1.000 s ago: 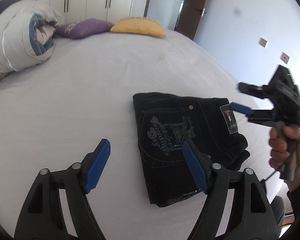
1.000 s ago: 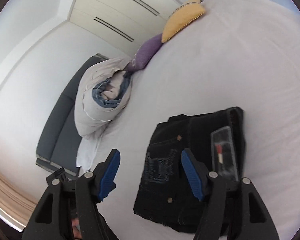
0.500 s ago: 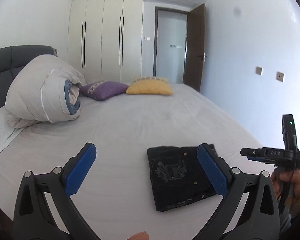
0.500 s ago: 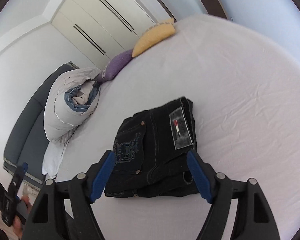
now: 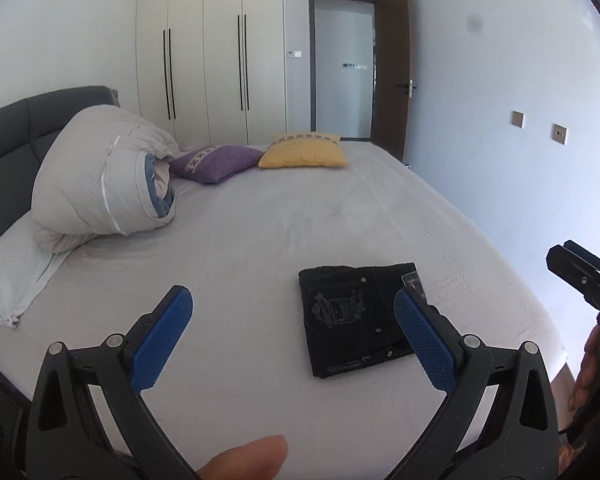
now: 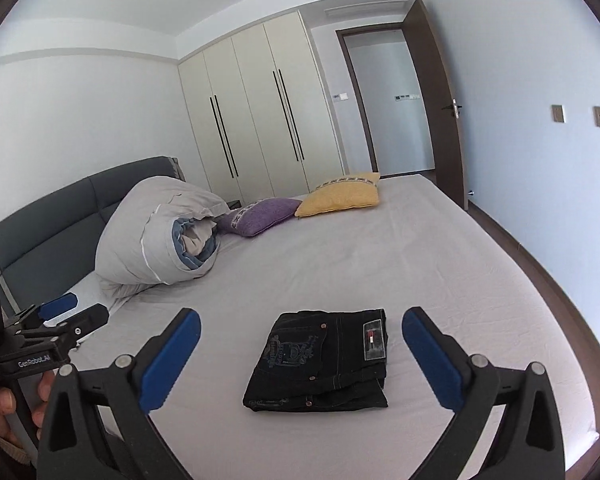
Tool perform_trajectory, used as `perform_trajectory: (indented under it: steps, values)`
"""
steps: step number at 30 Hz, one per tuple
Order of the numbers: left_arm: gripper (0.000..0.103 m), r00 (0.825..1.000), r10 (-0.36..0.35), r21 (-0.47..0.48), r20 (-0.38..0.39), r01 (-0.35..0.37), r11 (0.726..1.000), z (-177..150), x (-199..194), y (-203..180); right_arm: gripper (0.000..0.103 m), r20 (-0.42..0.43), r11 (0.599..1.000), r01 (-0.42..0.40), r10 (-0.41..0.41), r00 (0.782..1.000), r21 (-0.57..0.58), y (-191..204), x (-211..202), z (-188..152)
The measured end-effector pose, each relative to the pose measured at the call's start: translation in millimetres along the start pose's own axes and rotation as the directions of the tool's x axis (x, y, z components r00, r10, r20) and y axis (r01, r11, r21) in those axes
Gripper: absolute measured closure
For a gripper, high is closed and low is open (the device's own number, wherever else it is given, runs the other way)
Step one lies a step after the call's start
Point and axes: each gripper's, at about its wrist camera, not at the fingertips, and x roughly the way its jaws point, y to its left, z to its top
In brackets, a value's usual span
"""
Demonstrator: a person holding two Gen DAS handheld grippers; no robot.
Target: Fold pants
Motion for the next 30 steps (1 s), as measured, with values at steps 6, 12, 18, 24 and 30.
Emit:
perform_trajectory:
  steps: [6, 12, 18, 24, 30]
  values:
    - [0.0, 0.994, -0.041, -0.078, -0.103, 0.033, 0.996, -10.1, 24.8, -10.6, 0.0, -0.099, 0.987, 0.13, -0.138, 0.985, -0.09, 23.8, 2.4, -1.6]
    - [0.0, 0.988, -0.032, -0.097, -0.148, 0.018, 0.995, -15.8, 40.4, -12.1, 0.0, -0.166, 0.985, 0.153, -0.164, 0.972, -0.079, 26.9, 8.4, -7.3]
    - [0.0, 0.986, -0.025, -0.099, -0.163, 0.009, 0.995, -19.9, 52.0, -11.0, 0.0, -0.206, 0.984, 0.167, -0.177, 0.962, -0.065, 24.8, 18.6, -14.4]
    - [0.0, 0.983, -0.021, -0.098, -0.183, 0.002, 0.995, -24.4, 63.0, -11.4, 0.0, -0.24, 0.984, 0.175, -0.179, 0.954, -0.04, 21.5, 24.9, -20.7]
    - [0.0, 0.98, -0.016, -0.1, -0.198, -0.004, 0.995, -26.6, 70.5, -11.7, 0.0, -0.269, 0.983, 0.177, -0.181, 0.946, -0.039, 18.4, 32.3, -27.2]
